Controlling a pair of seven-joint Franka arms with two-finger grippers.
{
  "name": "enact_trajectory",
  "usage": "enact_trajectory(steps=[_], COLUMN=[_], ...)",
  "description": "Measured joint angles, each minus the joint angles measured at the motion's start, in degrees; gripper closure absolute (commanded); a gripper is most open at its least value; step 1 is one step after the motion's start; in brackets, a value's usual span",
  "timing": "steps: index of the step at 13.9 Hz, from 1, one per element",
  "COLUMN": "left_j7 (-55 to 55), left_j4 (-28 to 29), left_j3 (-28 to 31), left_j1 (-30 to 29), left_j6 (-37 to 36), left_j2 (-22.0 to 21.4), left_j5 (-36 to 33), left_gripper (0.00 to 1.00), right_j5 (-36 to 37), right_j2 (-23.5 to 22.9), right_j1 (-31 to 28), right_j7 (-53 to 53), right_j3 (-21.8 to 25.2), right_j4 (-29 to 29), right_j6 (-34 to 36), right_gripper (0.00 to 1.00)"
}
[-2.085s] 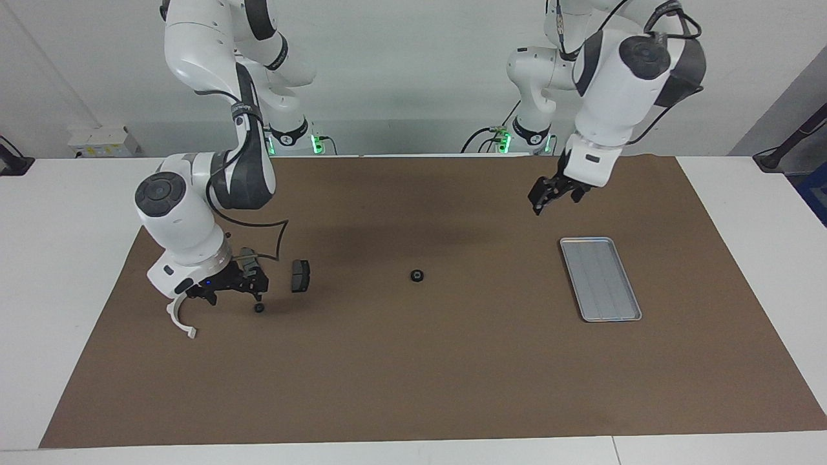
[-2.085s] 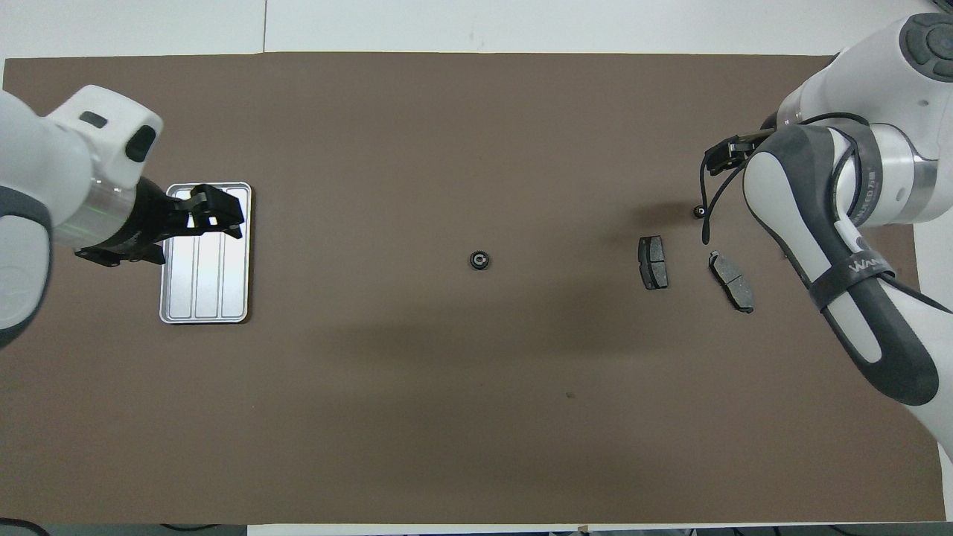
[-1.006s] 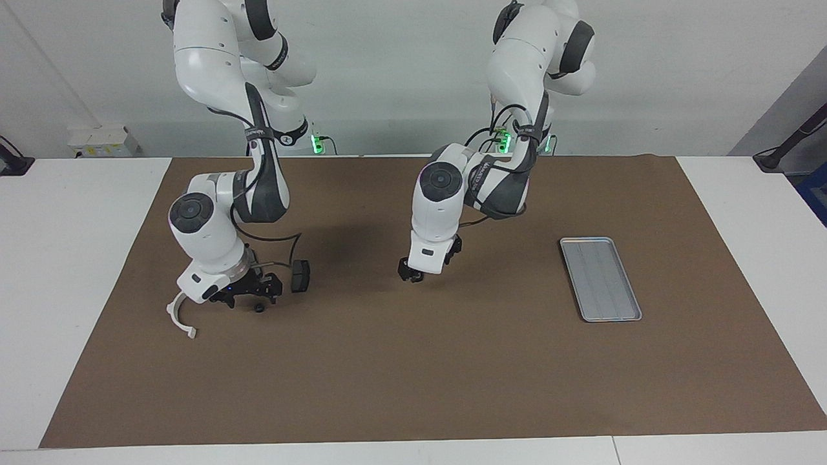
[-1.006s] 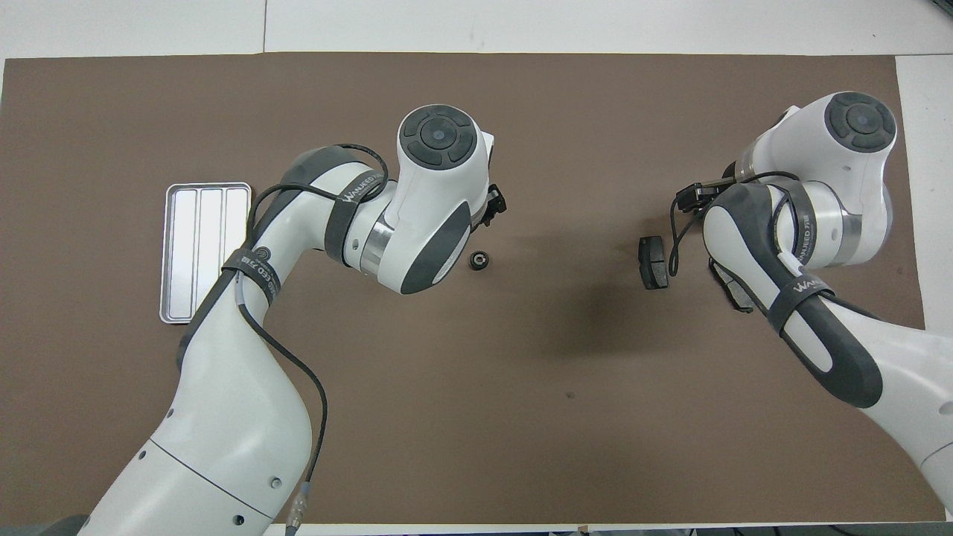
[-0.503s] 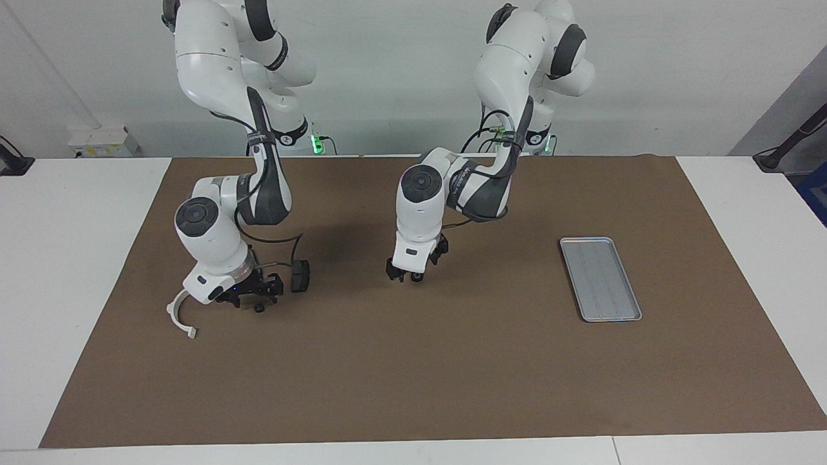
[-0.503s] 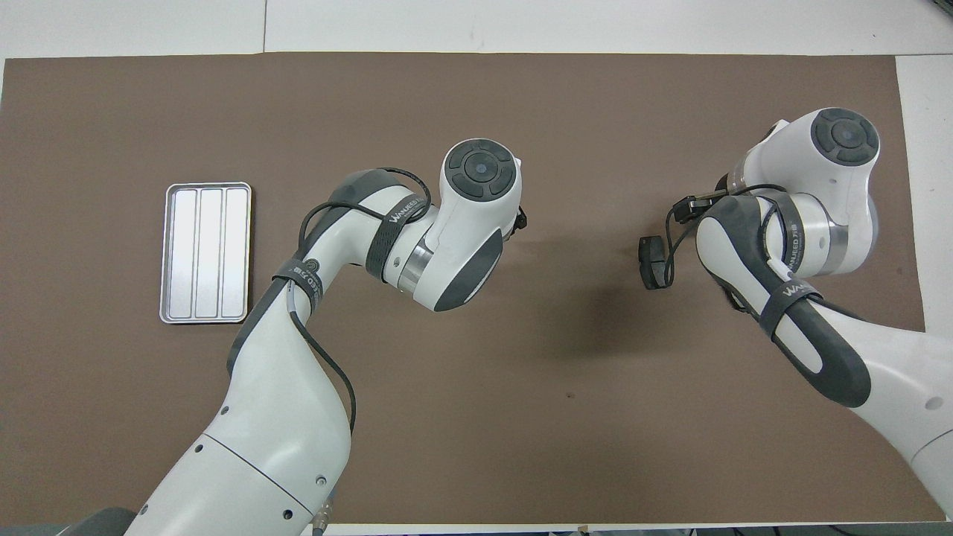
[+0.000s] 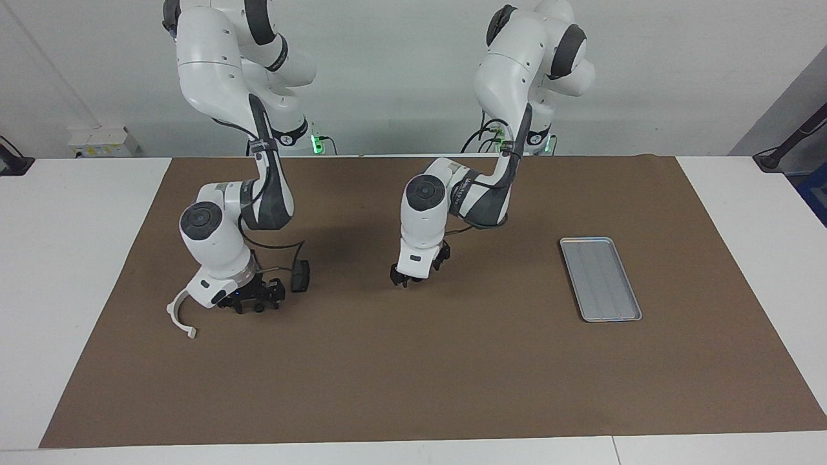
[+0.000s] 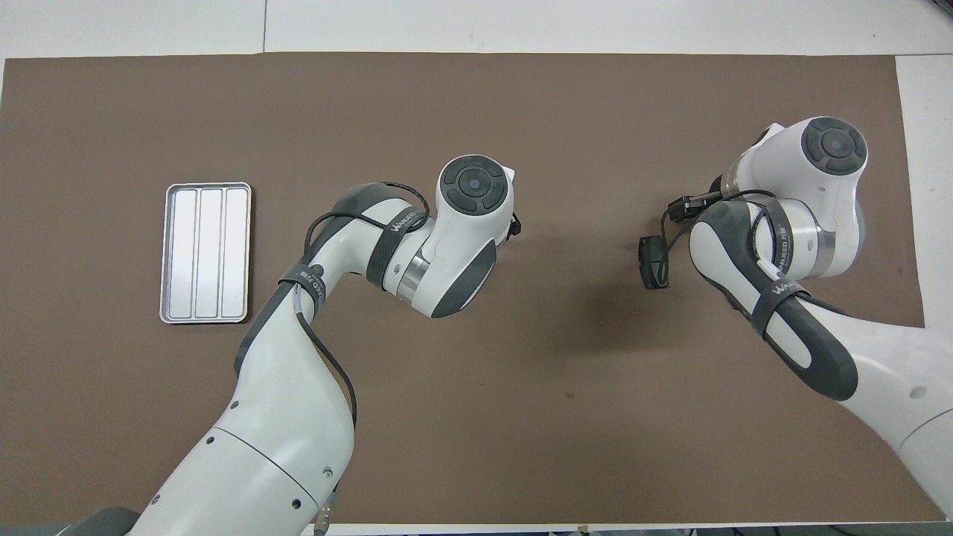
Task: Pick bearing gear from pile to tray
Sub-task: 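Grasp the second black bearing with the right gripper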
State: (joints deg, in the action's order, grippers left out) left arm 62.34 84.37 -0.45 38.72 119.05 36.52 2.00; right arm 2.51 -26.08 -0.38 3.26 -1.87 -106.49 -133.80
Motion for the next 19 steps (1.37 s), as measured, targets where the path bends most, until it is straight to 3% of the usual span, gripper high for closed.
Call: enact_trajectory(steps=[3,9,14,19], left_j7=[0.5,2.0,2.1,2.2], left_j4=[0.2,1.8,2.2,2.2], left_j3=[-0.1,-0.3,-0.3,-0.3], left_j1=[0.0,0.7,0.9,0.9], left_j6=[0.3,1.6,1.7,2.0], left_j2=[0.0,-0.1,-0.3,-0.4], left_j5=[0.0,0.0,0.0,0.0], left_gripper=[0.09,0.13,0.24,0.49], right_j5=[0.0,0.0,0.0,0.0], right_j2=[0.2,1.0,1.4,3.4], right_j1=[0.0,0.0,-0.3,-0.9], right_j7=[0.1,0.1,0.1,0.1], right_j3=[0.0,-0.4,0.0,0.2], right_j4=[0.1,0.2,0.9,2.8], right_j6=[-0.1,0.8,1.3,3.6], right_gripper=[0.56,1.0,1.0,1.0])
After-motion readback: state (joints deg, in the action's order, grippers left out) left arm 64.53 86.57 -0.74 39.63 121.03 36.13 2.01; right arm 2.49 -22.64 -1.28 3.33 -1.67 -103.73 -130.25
